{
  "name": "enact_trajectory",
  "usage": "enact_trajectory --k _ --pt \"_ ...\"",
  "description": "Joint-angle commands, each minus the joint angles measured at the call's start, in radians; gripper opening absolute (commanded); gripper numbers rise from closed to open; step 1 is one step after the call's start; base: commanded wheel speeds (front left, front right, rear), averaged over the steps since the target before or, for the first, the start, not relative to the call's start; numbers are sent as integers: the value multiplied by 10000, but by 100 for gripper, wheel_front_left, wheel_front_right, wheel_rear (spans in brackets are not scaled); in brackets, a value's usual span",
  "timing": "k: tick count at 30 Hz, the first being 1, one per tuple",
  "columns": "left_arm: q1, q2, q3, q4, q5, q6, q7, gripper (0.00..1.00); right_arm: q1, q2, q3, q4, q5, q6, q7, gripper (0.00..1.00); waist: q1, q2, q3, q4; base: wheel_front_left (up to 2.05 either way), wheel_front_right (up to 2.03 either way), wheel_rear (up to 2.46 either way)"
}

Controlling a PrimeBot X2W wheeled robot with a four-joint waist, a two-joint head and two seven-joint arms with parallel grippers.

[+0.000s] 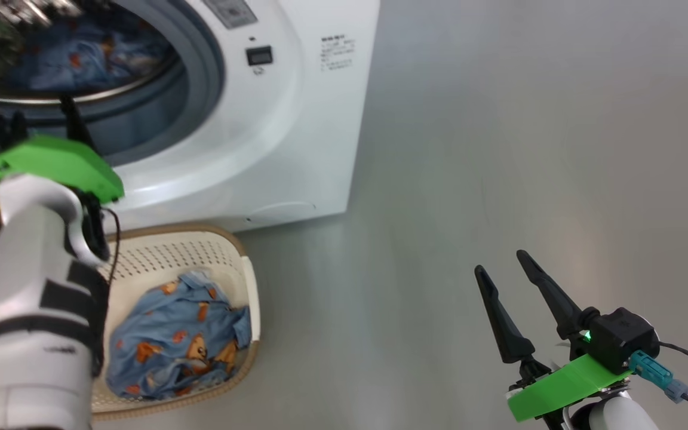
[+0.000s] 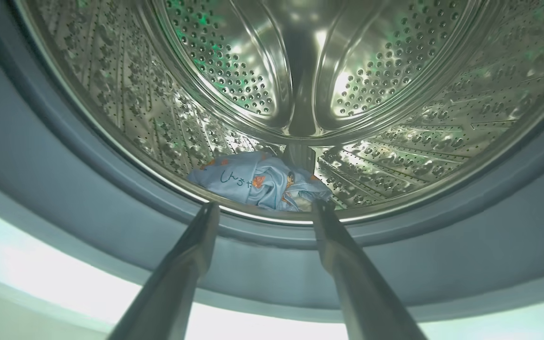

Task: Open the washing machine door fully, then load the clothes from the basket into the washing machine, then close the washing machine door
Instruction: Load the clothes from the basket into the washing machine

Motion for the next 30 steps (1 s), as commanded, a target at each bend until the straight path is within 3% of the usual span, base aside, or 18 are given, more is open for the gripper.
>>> enact_trajectory --k 1,7,19,30 --pt "342 330 115 -488 78 -45 -63 100 198 -65 184 -190 -18 16 -49 100 0 0 -691 486 0 0 0" --pt "1966 21 110 -1498 195 -290 -63 100 346 14 -35 -226 -150 16 -49 100 0 0 -1328 701 0 0 0" --pt "6491 -348 285 -4979 358 -563 -64 100 990 -23 -380 -319 -565 16 -49 100 0 0 -2643 685 0 0 0" --pt "9761 -410 -146 -8524 322 -331 -64 100 1552 -111 -720 -534 -758 16 -49 100 0 0 -3368 923 0 0 0"
